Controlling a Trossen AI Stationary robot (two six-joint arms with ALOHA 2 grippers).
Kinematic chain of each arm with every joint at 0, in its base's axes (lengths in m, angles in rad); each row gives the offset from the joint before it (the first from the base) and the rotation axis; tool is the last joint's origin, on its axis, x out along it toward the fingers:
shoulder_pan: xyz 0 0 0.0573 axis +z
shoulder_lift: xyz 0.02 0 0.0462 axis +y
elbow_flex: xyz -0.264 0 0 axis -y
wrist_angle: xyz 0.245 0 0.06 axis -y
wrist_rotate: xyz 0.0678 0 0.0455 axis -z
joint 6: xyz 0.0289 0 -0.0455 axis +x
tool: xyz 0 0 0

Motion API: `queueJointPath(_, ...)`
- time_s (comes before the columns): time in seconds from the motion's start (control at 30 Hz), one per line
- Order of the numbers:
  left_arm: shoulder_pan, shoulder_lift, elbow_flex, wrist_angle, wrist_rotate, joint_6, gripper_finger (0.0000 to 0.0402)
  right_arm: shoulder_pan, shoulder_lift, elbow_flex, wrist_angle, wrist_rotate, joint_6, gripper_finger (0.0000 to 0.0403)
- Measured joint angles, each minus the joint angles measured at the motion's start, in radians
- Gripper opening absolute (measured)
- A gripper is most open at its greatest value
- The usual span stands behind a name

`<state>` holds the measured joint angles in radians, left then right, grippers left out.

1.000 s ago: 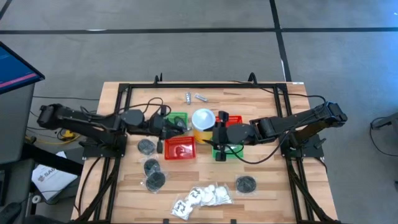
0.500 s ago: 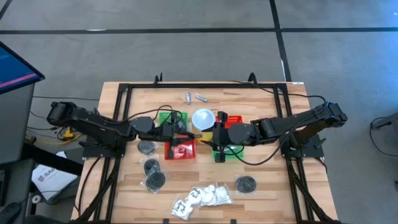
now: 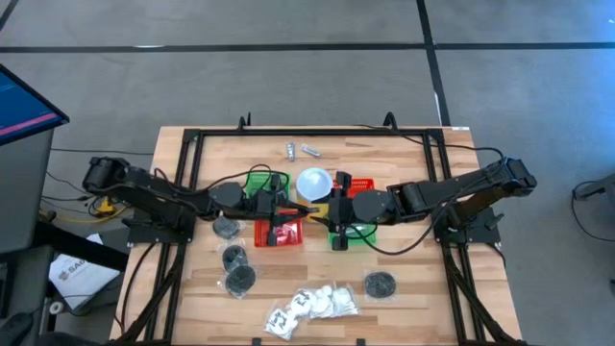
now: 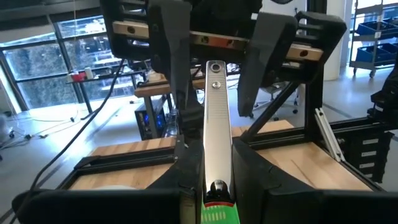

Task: Pick & Place Travel size toiletries
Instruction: Put the silver nail cutter into the right green bin

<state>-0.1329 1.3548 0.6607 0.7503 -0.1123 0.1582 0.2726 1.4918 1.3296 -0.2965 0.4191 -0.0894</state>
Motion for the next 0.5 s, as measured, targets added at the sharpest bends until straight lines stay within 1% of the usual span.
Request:
queueJointPath(0.1,0.0,0.0,0.0,0.004,0.003,0.001,0.0044,-0.001,0.0,0.0,0.0,0.0,0.0,0.0153)
queueJointPath(0.2,0.0,0.0,0.0,0.005,0.004,0.002,0.0044,-0.001,0.0,0.0,0.0,0.0,0.0,0.0136)
queueJointPath(0.3,0.0,0.0,0.0,0.009,0.007,0.002,0.0044,-0.001,0.0,0.0,0.0,-0.003,0.0,0.0106)
queueJointPath(0.47,0.001,0.0,0.0,0.008,0.016,0.007,0.0047,0.0,0.0,0.0,-0.002,-0.014,0.0,0.0032)
queueJointPath(0.5,0.0,0.0,0.0,0.008,0.017,0.007,0.0047,0.0,0.0,0.0,-0.001,-0.015,-0.003,0.003)
